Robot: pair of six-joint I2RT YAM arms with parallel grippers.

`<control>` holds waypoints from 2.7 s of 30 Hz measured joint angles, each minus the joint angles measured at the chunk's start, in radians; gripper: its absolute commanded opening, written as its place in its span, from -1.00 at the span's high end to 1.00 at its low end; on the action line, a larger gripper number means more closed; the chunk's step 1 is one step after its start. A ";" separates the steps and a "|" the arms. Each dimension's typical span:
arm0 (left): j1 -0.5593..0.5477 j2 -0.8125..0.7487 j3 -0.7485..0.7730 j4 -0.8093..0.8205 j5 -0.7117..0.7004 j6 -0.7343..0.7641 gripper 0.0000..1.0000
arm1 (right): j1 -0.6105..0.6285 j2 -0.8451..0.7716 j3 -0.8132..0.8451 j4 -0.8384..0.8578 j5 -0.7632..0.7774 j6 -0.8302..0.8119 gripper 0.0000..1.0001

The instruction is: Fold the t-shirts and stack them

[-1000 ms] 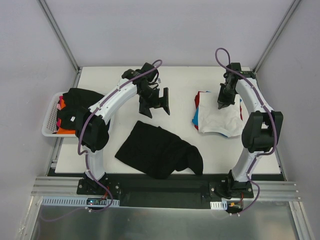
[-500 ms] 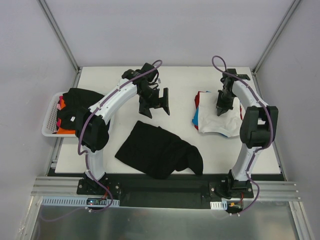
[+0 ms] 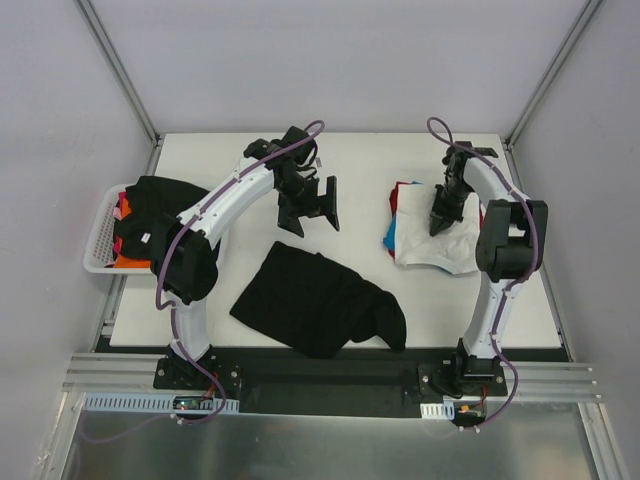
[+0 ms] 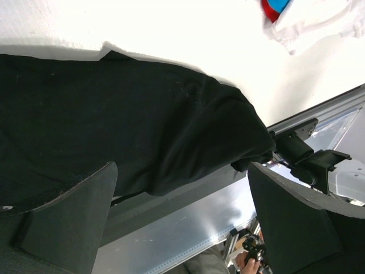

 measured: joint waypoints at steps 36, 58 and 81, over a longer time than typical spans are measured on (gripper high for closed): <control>0.007 0.000 -0.049 -0.024 0.000 0.034 -0.98 | -0.173 0.311 0.530 -0.097 -0.023 -0.040 0.98; 0.014 0.008 -0.007 -0.025 0.009 0.033 -0.98 | -0.184 0.063 0.191 0.164 -0.135 -0.065 0.98; 0.013 0.026 -0.037 0.009 0.015 0.010 -0.99 | -0.055 0.087 0.112 0.169 -0.135 -0.076 0.99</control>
